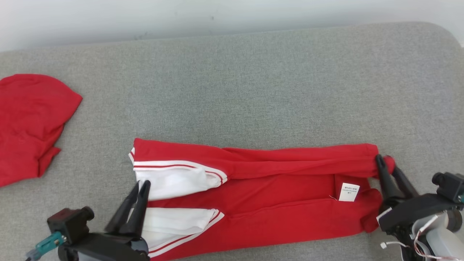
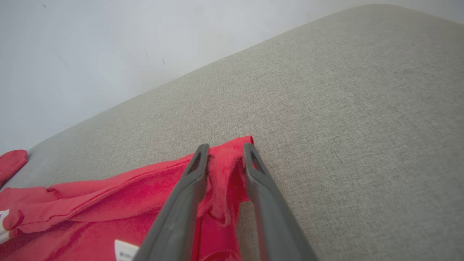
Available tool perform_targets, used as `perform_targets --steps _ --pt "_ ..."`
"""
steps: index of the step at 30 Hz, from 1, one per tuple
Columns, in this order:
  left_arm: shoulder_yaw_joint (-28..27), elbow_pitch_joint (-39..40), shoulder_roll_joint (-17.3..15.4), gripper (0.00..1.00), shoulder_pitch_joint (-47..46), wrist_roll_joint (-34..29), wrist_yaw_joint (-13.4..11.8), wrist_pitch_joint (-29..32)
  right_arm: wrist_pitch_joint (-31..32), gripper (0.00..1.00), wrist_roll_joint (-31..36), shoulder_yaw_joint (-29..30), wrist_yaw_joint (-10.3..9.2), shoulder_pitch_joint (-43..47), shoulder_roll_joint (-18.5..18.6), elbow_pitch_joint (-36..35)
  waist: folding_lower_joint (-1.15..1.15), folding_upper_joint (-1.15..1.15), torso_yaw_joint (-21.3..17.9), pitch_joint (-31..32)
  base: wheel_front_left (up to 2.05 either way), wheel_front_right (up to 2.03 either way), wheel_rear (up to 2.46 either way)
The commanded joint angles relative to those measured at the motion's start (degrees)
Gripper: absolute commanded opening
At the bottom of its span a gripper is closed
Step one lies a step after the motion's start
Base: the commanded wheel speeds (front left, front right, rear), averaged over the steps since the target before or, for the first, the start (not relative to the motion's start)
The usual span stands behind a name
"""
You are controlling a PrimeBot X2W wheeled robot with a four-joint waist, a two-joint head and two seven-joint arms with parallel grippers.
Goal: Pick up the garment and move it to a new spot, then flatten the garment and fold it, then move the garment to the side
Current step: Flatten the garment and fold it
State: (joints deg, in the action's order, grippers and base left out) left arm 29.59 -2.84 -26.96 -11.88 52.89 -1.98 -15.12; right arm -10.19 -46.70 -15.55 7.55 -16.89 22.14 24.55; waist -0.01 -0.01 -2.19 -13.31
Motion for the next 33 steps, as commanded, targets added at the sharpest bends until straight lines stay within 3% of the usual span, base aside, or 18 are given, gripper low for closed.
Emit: perform_targets --steps 1,7,8,13,21,27,29,30,33 --pt "-1.59 -0.31 0.65 1.00 1.60 -1.32 0.29 -0.02 -0.01 1.00 0.79 1.01 -0.14 1.45 -0.32 -0.81 0.01 0.01 -0.14 0.54 0.00 0.00 0.00" --pt "-9.05 0.62 3.44 1.00 3.96 -7.03 -0.11 -0.02 1.46 1.00 2.54 3.66 -0.14 3.36 -0.23 -3.35 0.01 0.01 -0.11 1.06 0.00 0.00 0.00" --pt "-13.15 1.57 4.94 1.00 4.83 -10.76 -0.60 -0.03 2.14 1.00 3.27 4.97 -0.14 3.64 -0.31 -4.06 0.01 0.01 0.01 1.12 0.00 0.00 0.00" --pt "-22.18 4.28 9.81 1.00 6.47 -23.13 -0.76 -0.03 5.84 1.00 5.68 6.92 -0.14 3.11 -1.78 -2.25 0.01 0.01 0.75 1.13 0.00 0.00 0.00" --pt "-31.61 5.38 18.00 1.00 8.46 -36.19 2.64 -0.03 7.61 1.00 7.97 7.69 -0.14 4.32 -4.21 3.24 0.01 0.01 2.35 0.61 0.00 0.00 0.00" --pt "-35.50 4.25 21.03 1.00 9.69 -41.48 5.38 -0.03 7.88 1.00 8.94 5.44 -0.14 5.76 -6.17 6.98 0.01 0.01 2.52 0.44 0.00 0.00 0.00" --pt "-36.44 4.05 21.75 1.00 9.75 -42.33 5.97 -0.03 7.92 0.39 8.87 4.07 -0.13 5.93 -7.08 7.62 0.01 0.01 2.42 0.51 0.00 0.00 0.00" --pt "-36.88 4.00 21.94 1.00 9.78 -42.82 6.01 -0.03 8.20 0.01 8.54 3.43 -0.02 5.97 -7.52 7.86 0.01 0.01 2.36 0.60 0.00 0.00 0.00" --pt "-37.94 3.70 22.57 1.00 9.96 -44.03 6.68 -0.03 7.43 0.00 7.79 2.74 0.00 5.51 -7.80 8.33 0.01 0.01 2.09 1.13 0.00 0.00 0.00"
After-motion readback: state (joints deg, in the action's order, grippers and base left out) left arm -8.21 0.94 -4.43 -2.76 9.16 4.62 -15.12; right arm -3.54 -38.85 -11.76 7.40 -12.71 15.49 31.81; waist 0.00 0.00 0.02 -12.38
